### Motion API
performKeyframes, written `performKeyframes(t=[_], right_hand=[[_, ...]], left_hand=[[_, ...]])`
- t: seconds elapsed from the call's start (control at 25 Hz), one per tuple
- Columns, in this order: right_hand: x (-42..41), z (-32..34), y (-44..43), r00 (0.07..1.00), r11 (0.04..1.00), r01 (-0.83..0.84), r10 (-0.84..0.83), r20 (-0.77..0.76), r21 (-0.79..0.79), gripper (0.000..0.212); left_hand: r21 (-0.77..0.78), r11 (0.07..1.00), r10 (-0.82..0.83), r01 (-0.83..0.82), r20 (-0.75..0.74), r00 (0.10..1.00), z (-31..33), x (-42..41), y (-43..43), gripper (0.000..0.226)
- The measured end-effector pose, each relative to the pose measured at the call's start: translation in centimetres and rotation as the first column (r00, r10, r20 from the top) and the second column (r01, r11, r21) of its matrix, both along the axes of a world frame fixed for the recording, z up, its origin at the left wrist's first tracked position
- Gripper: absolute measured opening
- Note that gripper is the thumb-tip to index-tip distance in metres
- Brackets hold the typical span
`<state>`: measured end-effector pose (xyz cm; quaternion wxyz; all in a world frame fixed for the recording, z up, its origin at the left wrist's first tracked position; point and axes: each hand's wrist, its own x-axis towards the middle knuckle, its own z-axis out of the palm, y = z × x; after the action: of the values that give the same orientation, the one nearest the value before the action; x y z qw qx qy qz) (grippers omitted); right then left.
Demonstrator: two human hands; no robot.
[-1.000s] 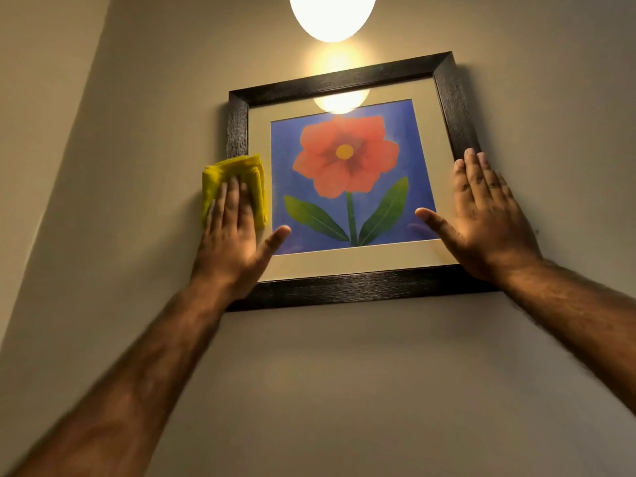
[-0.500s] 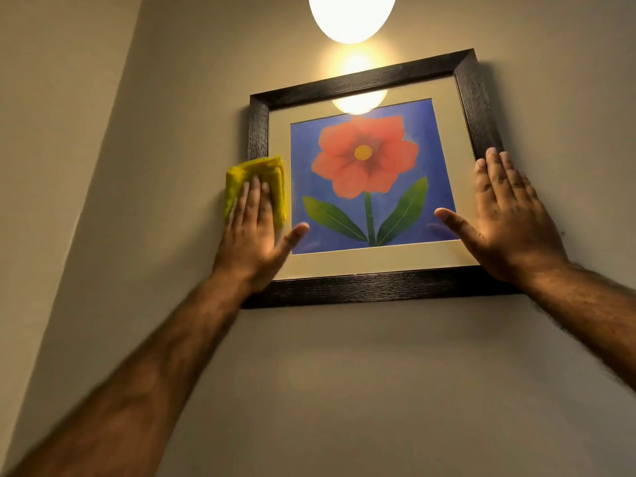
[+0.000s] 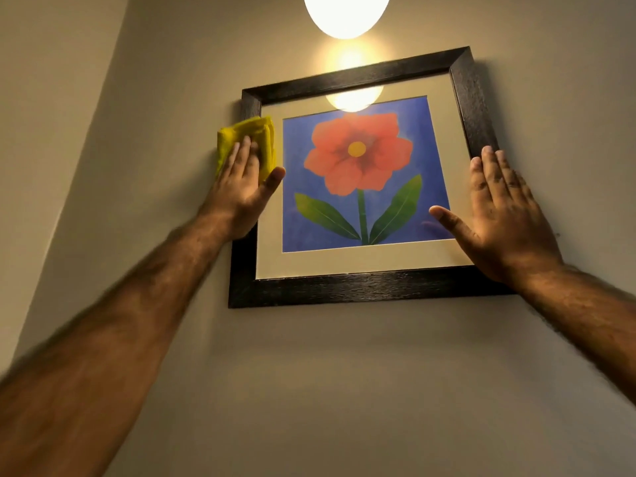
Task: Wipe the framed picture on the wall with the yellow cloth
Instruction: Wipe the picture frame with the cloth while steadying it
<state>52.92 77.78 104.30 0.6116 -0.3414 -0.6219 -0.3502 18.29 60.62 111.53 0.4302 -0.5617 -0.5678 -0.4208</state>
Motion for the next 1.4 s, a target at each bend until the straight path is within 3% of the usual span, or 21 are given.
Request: performKeyframes(t=[0.24, 0.36, 0.48, 0.72, 0.84, 0.96, 1.24, 1.4], right_hand=[[0.1, 0.0, 0.0, 1.000, 1.000, -0.004, 0.004, 0.002, 0.006, 0.105], [-0.1, -0.1, -0.1, 1.000, 1.000, -0.006, 0.006, 0.000, 0.007, 0.105], [-0.1, -0.1, -0.1, 1.000, 1.000, -0.009, 0.009, -0.003, 0.009, 0.106], [-0.1, 0.0, 0.2, 1.000, 1.000, -0.008, 0.009, -0.008, 0.027, 0.106], [-0.1, 0.0, 0.2, 1.000, 1.000, -0.002, 0.002, -0.010, 0.027, 0.105], [0.0, 0.0, 0.1, 1.000, 0.999, -0.002, 0.002, -0.005, 0.034, 0.105], [0.0, 0.0, 0.1, 1.000, 0.999, -0.010, 0.010, -0.004, 0.037, 0.105], [-0.1, 0.0, 0.2, 1.000, 0.999, -0.016, 0.017, -0.009, 0.038, 0.105]], left_hand=[[0.015, 0.997, 0.080, -0.079, -0.095, 0.992, -15.2, -0.3, 0.5, 0.099], [0.009, 0.996, 0.087, -0.086, -0.102, 0.991, -19.2, -0.4, 0.3, 0.093], [0.025, 0.997, 0.082, -0.080, -0.106, 0.991, -17.5, -0.7, 0.3, 0.094], [0.014, 0.996, 0.090, -0.089, -0.012, 0.996, -2.3, -0.1, 0.3, 0.121], [0.002, 0.994, 0.109, -0.109, -0.004, 0.994, 1.6, 0.1, 0.4, 0.117], [0.043, 0.993, 0.115, -0.114, -0.024, 0.993, 0.5, 0.0, 1.0, 0.112], [0.122, 0.991, 0.063, -0.057, -0.043, 0.997, -10.9, 0.5, 0.9, 0.091], [0.286, 0.953, -0.123, 0.103, 0.051, 0.991, -9.9, 1.1, -0.9, 0.051]])
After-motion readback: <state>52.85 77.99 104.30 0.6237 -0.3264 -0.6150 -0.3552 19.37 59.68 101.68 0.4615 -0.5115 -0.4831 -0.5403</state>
